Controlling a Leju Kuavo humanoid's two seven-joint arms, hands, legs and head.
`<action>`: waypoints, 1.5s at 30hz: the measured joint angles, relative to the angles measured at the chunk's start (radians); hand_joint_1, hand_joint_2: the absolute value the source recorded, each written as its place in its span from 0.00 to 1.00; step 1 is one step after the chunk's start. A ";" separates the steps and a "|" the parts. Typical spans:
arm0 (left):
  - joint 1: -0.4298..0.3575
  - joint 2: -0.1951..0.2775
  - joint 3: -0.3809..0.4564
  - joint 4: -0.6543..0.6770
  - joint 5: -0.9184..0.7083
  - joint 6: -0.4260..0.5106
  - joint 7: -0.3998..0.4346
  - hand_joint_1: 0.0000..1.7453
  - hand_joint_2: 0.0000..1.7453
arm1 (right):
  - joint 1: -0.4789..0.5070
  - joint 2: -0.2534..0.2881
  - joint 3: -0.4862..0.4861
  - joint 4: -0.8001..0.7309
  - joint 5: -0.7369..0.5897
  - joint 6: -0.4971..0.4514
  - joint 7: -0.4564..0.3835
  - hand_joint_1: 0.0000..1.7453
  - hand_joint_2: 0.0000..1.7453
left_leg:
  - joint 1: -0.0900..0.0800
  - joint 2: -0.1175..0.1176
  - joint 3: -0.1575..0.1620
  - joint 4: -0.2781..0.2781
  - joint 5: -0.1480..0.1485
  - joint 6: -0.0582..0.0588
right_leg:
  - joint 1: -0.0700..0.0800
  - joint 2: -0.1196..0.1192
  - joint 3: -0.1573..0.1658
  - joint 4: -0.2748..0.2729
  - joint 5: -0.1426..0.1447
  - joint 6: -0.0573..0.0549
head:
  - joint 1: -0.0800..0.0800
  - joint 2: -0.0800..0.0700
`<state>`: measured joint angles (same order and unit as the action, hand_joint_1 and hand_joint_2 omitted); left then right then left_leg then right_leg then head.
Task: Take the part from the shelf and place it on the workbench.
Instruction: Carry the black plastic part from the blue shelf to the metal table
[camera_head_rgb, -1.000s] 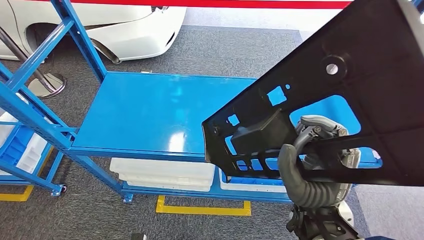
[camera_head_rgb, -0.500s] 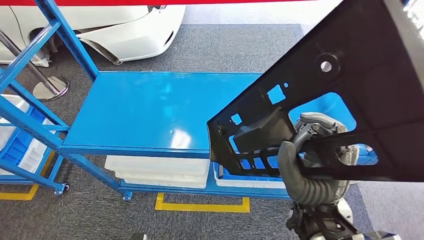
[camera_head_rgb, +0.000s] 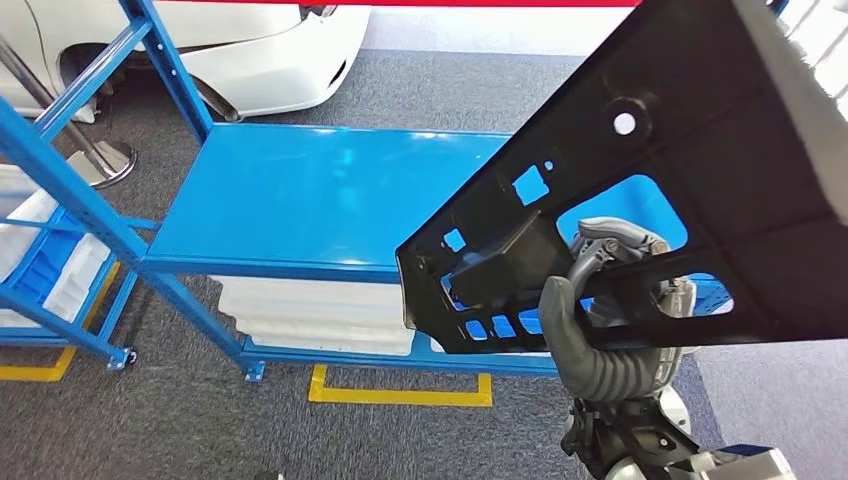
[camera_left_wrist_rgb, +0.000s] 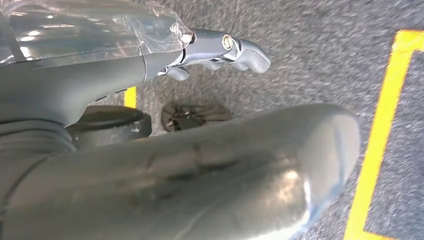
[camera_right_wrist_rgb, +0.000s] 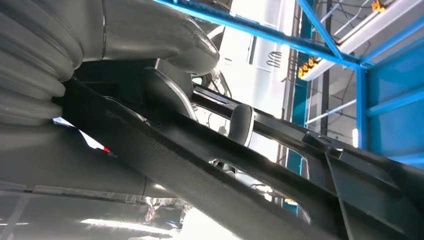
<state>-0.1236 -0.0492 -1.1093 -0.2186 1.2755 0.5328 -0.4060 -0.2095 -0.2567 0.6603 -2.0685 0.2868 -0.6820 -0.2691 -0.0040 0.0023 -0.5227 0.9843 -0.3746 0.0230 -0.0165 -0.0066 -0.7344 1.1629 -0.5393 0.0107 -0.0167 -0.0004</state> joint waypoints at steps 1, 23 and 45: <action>0.000 0.000 0.000 0.000 0.000 -0.007 0.000 0.00 0.00 | 0.000 0.000 0.000 0.001 -0.001 0.001 0.000 1.00 1.00 | 0.000 0.000 -0.015 0.002 0.012 0.000 | -0.001 0.000 -0.010 0.065 -0.040 0.002 | 0.007 0.000; -0.001 0.002 0.000 0.003 0.003 -0.033 -0.009 0.00 0.00 | -0.018 0.000 0.000 0.013 -0.031 0.020 0.003 1.00 1.00 | 0.007 -0.004 0.023 0.085 -0.045 -0.050 | 0.007 -0.006 0.084 -0.134 0.112 -0.040 | -0.012 0.000; 0.003 0.004 0.001 0.004 -0.005 -0.033 -0.011 0.00 0.00 | -0.020 -0.003 0.001 0.024 -0.045 0.021 0.007 1.00 1.00 | 0.007 0.001 -0.192 0.159 -0.001 -0.055 | 0.003 -0.005 0.206 -0.155 0.029 -0.050 | 0.019 0.000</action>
<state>-0.1210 -0.0452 -1.1086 -0.2142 1.2701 0.4994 -0.4171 -0.2294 -0.2595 0.6616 -2.0442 0.2422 -0.6609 -0.2625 0.0034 0.0029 -0.7149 1.1428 -0.3754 -0.0318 -0.0139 -0.0118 -0.5286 1.0080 -0.5108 -0.0396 0.0025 -0.0004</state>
